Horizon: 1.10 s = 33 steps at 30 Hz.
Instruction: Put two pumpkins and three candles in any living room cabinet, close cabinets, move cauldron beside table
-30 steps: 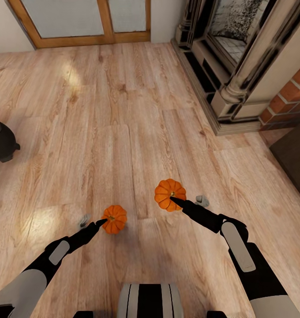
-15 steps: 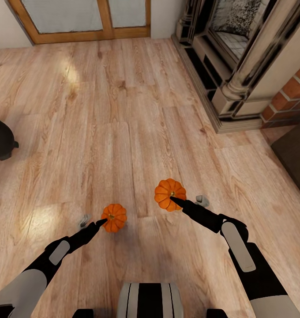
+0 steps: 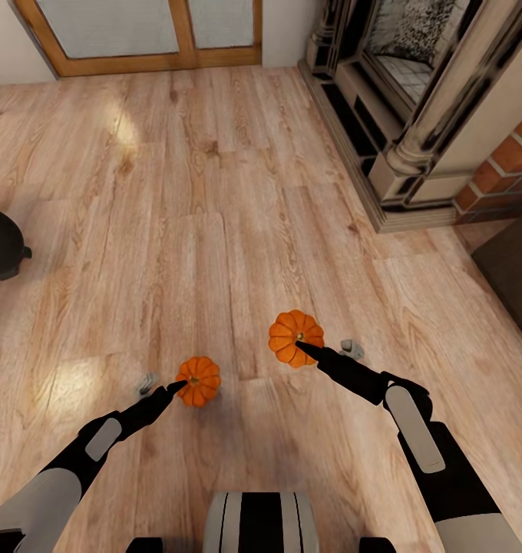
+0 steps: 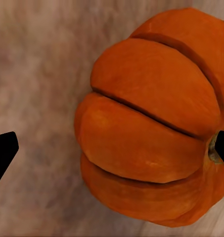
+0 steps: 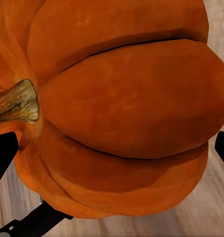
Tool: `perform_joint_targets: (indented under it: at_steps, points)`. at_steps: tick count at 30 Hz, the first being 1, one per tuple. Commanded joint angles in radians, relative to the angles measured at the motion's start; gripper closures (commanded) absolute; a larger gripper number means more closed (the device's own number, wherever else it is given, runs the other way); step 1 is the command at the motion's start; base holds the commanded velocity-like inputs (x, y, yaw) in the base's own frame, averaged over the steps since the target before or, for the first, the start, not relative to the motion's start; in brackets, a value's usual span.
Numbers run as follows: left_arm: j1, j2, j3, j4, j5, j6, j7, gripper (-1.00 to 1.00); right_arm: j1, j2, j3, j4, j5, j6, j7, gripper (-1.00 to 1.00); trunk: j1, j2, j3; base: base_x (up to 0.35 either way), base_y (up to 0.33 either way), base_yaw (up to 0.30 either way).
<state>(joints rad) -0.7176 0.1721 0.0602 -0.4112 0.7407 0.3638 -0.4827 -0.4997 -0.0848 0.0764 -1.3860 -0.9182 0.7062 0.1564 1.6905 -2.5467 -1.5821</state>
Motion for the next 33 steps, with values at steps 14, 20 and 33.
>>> perform_joint_targets:
  at_steps: [14,20,33]
  points:
    - [0.000,0.000,0.003,0.000,0.005,-0.005,-0.009,-1.00,0.000,-0.001,0.000,-0.002,0.001,0.004,0.005,1.00,0.000,0.000,-0.001,0.012,-0.056,0.000]
    - [0.000,0.000,0.000,0.000,0.003,-0.008,-0.014,-1.00,0.000,-0.001,0.000,-0.003,0.001,0.004,0.006,1.00,0.000,0.000,-0.001,0.000,-0.035,0.000]
    - [0.000,0.000,-0.045,0.000,0.003,-0.012,-0.027,-1.00,0.000,-0.001,0.000,-0.002,-0.001,0.004,0.008,1.00,0.000,0.000,-0.001,0.024,-0.002,0.000]
